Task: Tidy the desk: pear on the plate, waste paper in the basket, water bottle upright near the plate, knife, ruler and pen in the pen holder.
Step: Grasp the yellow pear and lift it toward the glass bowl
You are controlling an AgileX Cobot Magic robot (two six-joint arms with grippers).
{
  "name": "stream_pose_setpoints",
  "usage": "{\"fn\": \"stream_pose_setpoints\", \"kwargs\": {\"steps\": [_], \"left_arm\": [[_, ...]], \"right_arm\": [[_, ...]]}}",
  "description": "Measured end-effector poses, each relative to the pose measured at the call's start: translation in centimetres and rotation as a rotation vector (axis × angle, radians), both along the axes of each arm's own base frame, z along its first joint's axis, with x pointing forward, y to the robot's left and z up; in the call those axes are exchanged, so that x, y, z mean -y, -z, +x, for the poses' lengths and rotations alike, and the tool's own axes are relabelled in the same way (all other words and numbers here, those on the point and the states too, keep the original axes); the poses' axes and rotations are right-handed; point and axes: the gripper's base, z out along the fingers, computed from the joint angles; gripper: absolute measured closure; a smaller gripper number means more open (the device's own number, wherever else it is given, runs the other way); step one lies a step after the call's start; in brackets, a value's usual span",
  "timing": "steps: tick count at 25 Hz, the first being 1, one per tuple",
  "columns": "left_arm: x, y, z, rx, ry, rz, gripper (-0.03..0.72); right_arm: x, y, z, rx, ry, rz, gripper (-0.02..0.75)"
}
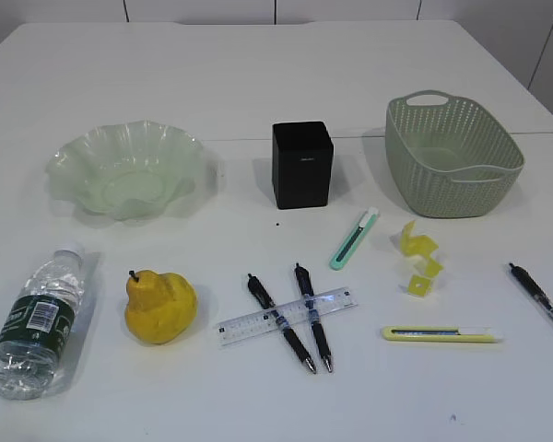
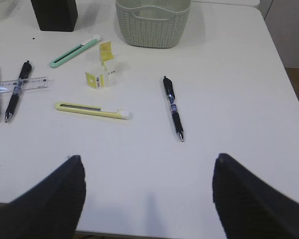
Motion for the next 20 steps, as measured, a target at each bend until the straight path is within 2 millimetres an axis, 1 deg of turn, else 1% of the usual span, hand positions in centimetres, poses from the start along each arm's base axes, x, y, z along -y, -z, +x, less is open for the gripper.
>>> {"fn": "stream_pose_setpoints", "kwargs": {"steps": [14,20], "left_arm": [[0.00,0.00,0.00,0.000,0.000,0.000,0.242],[0.00,0.00,0.00,0.000,0.000,0.000,0.256]], "right_arm": [[0.00,0.00,0.00,0.000,0.000,0.000,0.150],[0.00,0.00,0.00,0.000,0.000,0.000,0.150]]}}
